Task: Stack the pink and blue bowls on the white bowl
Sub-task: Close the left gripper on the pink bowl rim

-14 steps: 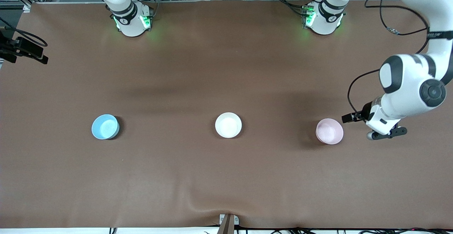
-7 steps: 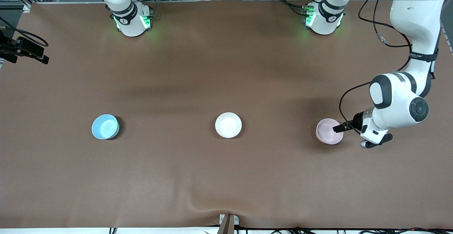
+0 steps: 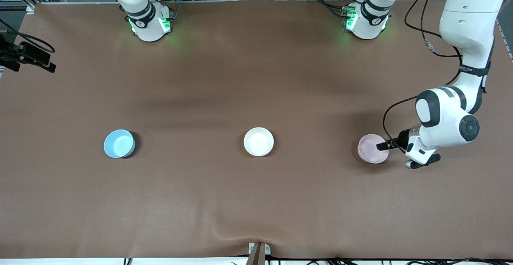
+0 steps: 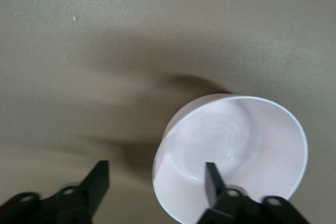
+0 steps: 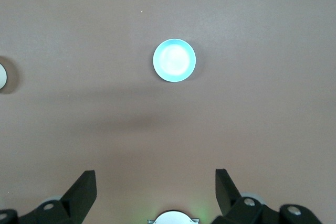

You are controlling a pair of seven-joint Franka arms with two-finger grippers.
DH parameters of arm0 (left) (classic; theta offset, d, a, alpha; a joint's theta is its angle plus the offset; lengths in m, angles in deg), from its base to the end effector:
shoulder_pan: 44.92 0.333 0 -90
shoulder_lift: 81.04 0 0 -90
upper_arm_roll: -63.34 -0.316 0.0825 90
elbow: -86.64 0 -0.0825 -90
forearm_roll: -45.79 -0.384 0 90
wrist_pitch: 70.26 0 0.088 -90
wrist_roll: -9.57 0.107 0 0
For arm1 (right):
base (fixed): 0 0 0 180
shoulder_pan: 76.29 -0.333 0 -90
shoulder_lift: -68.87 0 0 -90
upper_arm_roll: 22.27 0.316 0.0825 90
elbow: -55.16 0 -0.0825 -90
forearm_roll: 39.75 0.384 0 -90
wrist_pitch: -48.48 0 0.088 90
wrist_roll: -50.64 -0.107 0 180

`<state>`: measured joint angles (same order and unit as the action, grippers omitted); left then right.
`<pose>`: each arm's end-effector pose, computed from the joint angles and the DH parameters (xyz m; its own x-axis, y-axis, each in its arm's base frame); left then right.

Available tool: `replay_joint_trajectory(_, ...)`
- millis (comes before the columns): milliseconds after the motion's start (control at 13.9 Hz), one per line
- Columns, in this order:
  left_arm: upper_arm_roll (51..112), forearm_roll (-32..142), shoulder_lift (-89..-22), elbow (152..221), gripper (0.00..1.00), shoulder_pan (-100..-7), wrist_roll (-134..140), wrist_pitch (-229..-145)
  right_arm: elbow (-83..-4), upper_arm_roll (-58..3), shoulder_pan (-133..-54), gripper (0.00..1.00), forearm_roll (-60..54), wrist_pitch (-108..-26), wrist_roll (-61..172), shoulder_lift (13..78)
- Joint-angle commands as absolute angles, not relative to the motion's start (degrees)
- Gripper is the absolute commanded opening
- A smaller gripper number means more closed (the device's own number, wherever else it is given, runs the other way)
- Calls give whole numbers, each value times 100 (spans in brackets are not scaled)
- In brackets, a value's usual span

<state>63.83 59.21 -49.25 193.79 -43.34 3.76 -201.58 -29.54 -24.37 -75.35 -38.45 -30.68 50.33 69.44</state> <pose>0.6245 0.0069 0.2055 0.9496 0.2695 -0.1602 0.2923 -0.9458 0.1413 0.5307 -0.0255 0.6570 0.9948 -0.0539 -0.0867 -0.0561 -0.9982 -0.0225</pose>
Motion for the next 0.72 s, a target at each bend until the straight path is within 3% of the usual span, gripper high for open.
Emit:
replay_joint_trajectory(0,6413,6038,-4843,19290,13,-4343,483,-20200,-2913,-2464,-7612,100,-3958,-3027,5011,6940)
replay_joint_trajectory(72,6413,6030,-4834,19290,0,-4352,483,-20200,-2913,-2464,-7612,100,-3958,-3027,5011,6931)
replay_joint_trajectory(648,6474,6038,-4843,19167,0,-4325,878,-20174,-2913,-2464,-7612,100,-3958,-3036,5011,6931)
